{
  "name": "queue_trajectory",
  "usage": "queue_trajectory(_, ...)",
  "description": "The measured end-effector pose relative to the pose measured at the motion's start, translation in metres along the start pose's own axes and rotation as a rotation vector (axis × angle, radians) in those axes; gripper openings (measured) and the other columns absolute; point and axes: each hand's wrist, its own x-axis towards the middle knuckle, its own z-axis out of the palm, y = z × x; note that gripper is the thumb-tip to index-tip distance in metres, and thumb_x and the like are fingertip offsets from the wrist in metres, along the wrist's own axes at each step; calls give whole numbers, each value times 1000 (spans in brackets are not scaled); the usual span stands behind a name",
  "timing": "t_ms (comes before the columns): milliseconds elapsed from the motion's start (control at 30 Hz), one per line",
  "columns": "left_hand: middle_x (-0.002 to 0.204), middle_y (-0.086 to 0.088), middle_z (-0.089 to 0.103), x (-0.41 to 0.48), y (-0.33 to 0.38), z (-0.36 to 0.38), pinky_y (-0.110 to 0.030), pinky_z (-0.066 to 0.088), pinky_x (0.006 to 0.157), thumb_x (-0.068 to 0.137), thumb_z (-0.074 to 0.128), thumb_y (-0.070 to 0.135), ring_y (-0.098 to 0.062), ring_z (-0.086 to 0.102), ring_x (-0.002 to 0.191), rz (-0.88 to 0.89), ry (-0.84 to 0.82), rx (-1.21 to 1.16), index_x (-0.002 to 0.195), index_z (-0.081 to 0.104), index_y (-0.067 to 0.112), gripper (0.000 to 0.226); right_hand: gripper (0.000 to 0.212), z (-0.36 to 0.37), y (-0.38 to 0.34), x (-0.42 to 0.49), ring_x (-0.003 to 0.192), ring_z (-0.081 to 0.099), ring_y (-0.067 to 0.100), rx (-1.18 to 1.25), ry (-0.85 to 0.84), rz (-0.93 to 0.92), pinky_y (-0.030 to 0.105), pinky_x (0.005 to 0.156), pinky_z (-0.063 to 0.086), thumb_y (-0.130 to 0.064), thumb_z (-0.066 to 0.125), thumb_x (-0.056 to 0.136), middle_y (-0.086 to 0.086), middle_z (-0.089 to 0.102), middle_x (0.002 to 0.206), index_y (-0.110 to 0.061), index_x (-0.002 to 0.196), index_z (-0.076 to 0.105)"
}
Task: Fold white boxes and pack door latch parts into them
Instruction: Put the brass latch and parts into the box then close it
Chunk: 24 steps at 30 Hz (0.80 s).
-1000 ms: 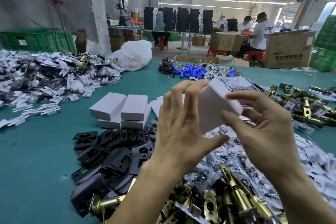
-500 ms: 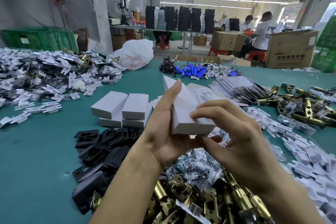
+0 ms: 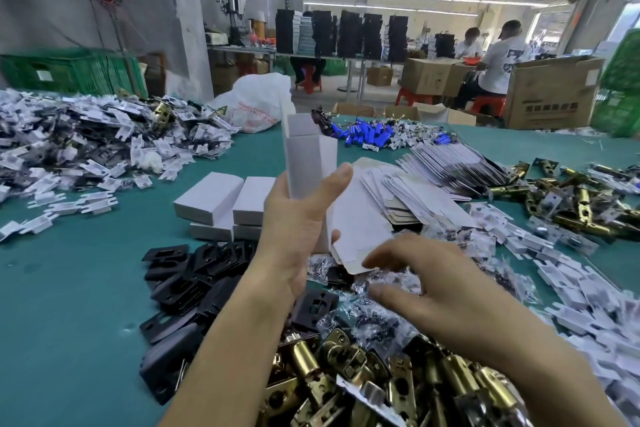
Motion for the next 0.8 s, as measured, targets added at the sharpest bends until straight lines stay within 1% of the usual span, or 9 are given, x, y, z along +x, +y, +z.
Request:
queue_trajectory(100,89,18,71,3,2,-5,-44,62,67,60,88,45,-1,68,76,72,80,12,125,55,30,75,21,3,-6,1,92,58,-9,53,-146,40,15,80,49,-47,58,93,-23,64,97,-36,109,65)
queue_trajectory(133,87,19,70,3,2,-7,-51,62,72,62,90,39,0,68,73,95,92,22,127,49,29,77,21,6,-10,3,90,59,-6,25,-182,44,17,80,50,-47,57,93,-20,65,97,-34,109,65)
queue_trajectory(200,95,10,67,3,4,-9,-61,59,81,65,92,31,-10,67,81,153,110,58,125,39,25,80,26,13,-20,11,94,60,3,-94,-273,64,32,87,52,-47,54,93,-13,64,105,-33,113,62)
queue_trajectory(300,107,-1,65,4,8,-12,-52,60,81,64,95,24,-15,67,84,230,152,100,122,41,24,79,30,18,-41,24,97,63,23,-199,-376,64,44,87,54,-44,54,91,4,64,108,-25,112,62)
queue_trajectory(367,106,1,66,4,11,-14,-46,60,78,60,96,30,-12,68,84,269,165,123,121,46,23,80,30,23,-57,32,94,64,27,-245,-434,24,44,84,56,-42,58,90,9,65,104,-18,108,65)
queue_trajectory(467,96,12,69,2,16,-16,-52,61,77,46,90,59,-9,71,86,255,161,114,119,49,28,89,39,34,-77,35,90,65,26,-371,-520,-32,38,75,57,-43,69,82,6,66,104,-18,111,67)
queue_trajectory(567,84,25,66,2,19,-17,-44,63,66,48,77,75,7,66,72,248,133,52,113,50,37,80,38,46,-87,34,75,55,26,-437,-474,-58,28,57,37,-38,76,77,4,55,89,-15,104,63)
queue_trajectory(667,90,14,64,3,21,-19,-42,62,62,53,71,78,-8,67,80,245,162,-5,108,57,38,69,35,51,-93,33,75,44,28,-403,-432,-45,31,65,35,-31,75,80,3,41,84,-13,104,58)
queue_trajectory(800,75,23,65,6,23,-22,-59,58,82,55,72,72,-15,64,84,285,238,0,103,62,36,61,32,55,-91,32,89,52,31,-297,-439,74,34,70,42,-28,72,80,6,49,96,-15,107,59)
